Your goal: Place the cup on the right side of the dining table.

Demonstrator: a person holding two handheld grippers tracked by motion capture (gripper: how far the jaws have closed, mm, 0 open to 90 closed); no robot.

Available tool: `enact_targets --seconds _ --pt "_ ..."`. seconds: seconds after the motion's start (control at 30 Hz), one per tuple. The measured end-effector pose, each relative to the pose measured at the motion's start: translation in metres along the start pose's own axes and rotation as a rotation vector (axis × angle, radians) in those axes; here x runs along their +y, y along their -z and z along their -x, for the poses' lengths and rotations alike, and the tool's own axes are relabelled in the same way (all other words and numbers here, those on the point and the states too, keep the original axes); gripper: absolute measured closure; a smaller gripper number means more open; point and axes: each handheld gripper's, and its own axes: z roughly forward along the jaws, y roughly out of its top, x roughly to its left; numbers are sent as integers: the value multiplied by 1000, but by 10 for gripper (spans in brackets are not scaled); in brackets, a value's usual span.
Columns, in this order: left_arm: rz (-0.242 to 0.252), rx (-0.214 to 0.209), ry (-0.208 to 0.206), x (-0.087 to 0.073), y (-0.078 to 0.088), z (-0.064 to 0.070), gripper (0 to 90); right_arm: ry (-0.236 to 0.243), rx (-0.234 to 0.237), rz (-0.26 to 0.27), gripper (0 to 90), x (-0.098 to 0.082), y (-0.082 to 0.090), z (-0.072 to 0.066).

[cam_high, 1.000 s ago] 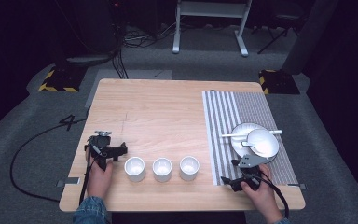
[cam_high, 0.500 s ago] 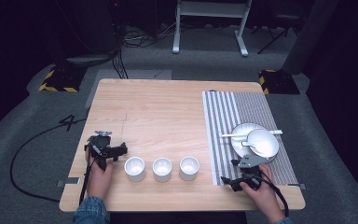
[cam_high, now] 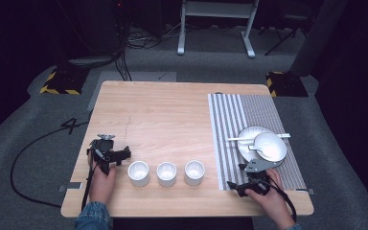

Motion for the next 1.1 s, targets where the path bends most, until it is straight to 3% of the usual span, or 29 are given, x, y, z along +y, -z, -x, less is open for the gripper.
enact_targets --seconds 0.13,0.27,0.4,0.67,0.87,1.1 --pt "0 0 0 0 0 0 2 -5 -5 -1 161 0 0 -1" --pt "0 0 -1 0 0 0 2 -2 2 -6 231 4 3 -4" --pt "0 0 0 0 0 0 2 -31 15 11 213 8 5 -6" --pt "0 0 0 0 0 0 2 -21 25 -57 213 29 21 -12" --pt "0 0 -1 0 0 0 2 -17 48 -22 189 41 29 -16" --pt "0 0 0 0 0 0 2 -14 26 -26 200 53 34 -16"
